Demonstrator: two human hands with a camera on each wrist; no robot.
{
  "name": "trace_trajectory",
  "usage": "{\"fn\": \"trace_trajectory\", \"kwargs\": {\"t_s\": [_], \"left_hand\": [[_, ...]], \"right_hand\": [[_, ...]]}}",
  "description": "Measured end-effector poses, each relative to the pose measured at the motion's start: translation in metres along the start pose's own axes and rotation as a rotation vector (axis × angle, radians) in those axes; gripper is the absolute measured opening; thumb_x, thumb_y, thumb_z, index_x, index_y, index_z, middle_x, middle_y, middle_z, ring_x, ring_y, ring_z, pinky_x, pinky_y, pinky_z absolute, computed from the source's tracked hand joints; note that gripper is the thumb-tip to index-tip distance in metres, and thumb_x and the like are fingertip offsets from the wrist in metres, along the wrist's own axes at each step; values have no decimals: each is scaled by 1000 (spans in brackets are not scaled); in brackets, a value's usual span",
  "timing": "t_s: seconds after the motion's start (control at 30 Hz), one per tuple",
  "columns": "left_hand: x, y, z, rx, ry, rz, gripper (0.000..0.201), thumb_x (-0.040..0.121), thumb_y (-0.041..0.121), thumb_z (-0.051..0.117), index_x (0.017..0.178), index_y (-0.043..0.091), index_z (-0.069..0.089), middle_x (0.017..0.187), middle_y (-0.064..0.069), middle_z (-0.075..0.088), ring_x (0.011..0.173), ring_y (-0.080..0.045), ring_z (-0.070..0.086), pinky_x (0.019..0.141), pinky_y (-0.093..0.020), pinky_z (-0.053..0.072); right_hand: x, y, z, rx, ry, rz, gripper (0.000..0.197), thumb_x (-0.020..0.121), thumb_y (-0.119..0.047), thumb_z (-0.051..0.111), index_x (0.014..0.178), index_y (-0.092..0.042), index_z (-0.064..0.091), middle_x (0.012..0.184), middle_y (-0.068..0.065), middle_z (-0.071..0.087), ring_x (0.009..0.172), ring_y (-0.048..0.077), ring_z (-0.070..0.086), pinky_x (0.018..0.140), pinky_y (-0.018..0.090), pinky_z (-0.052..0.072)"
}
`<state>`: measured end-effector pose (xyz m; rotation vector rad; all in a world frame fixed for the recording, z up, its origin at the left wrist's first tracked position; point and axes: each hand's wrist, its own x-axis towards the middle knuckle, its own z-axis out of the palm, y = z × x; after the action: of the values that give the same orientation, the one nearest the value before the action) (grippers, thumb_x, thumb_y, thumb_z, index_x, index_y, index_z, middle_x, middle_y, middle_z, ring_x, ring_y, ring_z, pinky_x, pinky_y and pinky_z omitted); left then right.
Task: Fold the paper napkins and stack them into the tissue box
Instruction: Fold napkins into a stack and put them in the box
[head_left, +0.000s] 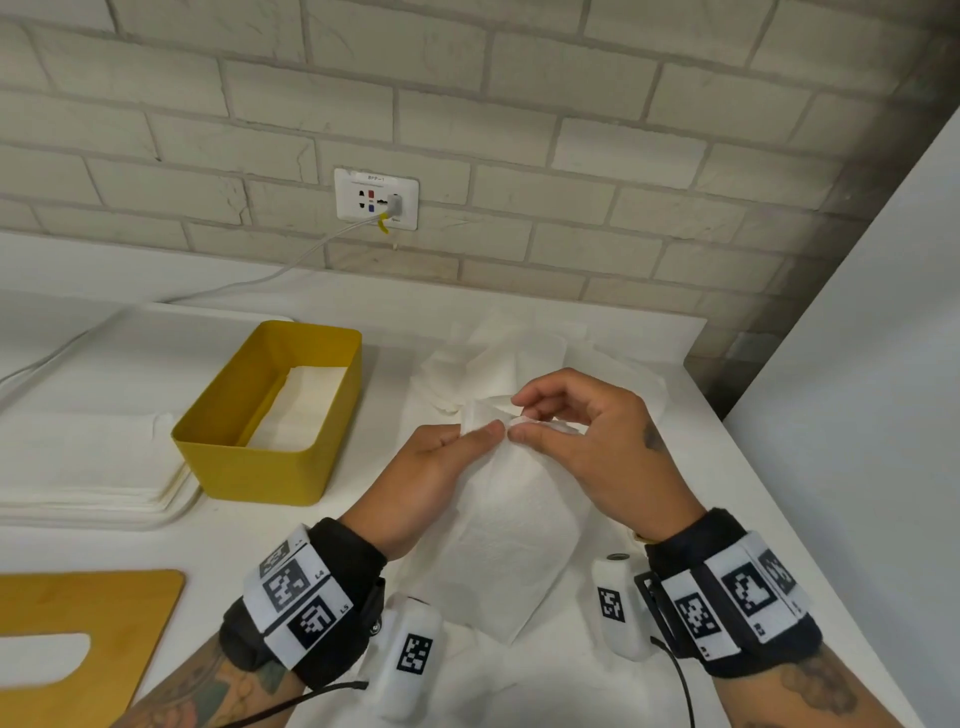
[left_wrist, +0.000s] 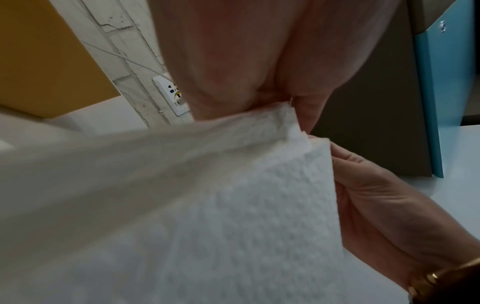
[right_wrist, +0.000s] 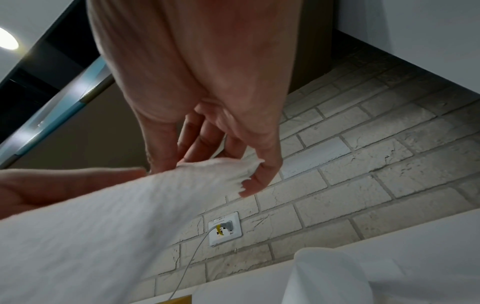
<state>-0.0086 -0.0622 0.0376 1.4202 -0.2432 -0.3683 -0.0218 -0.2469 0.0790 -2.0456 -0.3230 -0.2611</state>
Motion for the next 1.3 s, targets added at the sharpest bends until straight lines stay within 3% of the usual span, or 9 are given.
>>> {"fn": "trace_trajectory", "kwargs": {"t_s": [0.1, 0.2, 0.37, 0.6, 0.73, 0.9, 1.03, 1.17, 1.3], "left_hand": [[-2, 1, 1, 61, -26, 43, 37, 93, 38, 63, 106, 7, 78, 104, -14, 78, 102, -33, 74, 95, -44, 54], [-1, -4, -1, 133, -29, 75, 17, 96, 19, 69, 102, 5, 77, 99, -14, 78, 94, -36, 75, 90, -53, 56], [-2, -3, -2, 36, -20, 48, 27, 90, 22, 74, 108, 2, 76, 106, -17, 77, 101, -36, 74, 97, -53, 54], [1, -5, 1, 25, 13, 9, 13, 94, 10, 68, 101, 3, 76, 102, -16, 78, 95, -32, 75, 86, -41, 59], [4, -2, -3, -69, 97, 17, 17, 93, 9, 67, 104, -1, 75, 104, -17, 78, 95, -32, 76, 85, -40, 60], [5, 1, -9, -102, 113, 13, 16, 91, 9, 68, 104, 3, 75, 105, -15, 78, 98, -31, 76, 88, -42, 61], [5, -3, -7, -110, 137, -6, 21, 91, 10, 69, 106, -5, 73, 106, -20, 77, 102, -40, 72, 93, -50, 57], [3, -2, -7, -115, 98, -21, 17, 91, 8, 68, 103, -1, 75, 105, -19, 77, 98, -35, 75, 88, -43, 60], [6, 0, -3, -135, 115, -2, 17, 92, 9, 68, 104, -1, 75, 105, -18, 77, 98, -34, 75, 88, -42, 60]], "right_hand": [[0, 1, 3, 2, 30, 3, 20, 80, -16, 85, 96, -22, 74, 87, -6, 73, 88, 5, 69, 81, 11, 50], [-1, 5, 7, -39, 77, 24, 27, 78, -22, 87, 99, -27, 71, 90, -13, 71, 92, 3, 66, 87, 14, 47], [-9, 16, 0, 166, -67, 245, 67, 67, -29, 92, 125, -42, 60, 115, -9, 71, 111, 1, 64, 95, 25, 52], [-5, 22, 5, 389, 190, 329, 15, 81, -20, 83, 94, -15, 77, 93, 6, 78, 92, 21, 74, 84, 35, 57], [-14, 22, 2, 615, 149, 434, 40, 78, -28, 78, 114, -14, 69, 99, 9, 78, 89, 23, 75, 71, 33, 59], [-26, 29, 10, 603, 186, 421, 19, 86, -20, 74, 87, -2, 72, 91, 13, 76, 85, 26, 74, 69, 32, 59], [-29, 28, 13, 606, 261, 456, 37, 99, -37, 57, 97, -4, 74, 94, 14, 78, 82, 24, 75, 70, 36, 60], [-26, 26, 13, 564, 308, 356, 34, 84, -36, 70, 94, -4, 74, 93, 11, 77, 85, 25, 74, 71, 38, 60], [-21, 25, 13, 579, 359, 337, 32, 91, -34, 68, 94, -2, 74, 94, 12, 77, 84, 23, 74, 67, 34, 60]]}}
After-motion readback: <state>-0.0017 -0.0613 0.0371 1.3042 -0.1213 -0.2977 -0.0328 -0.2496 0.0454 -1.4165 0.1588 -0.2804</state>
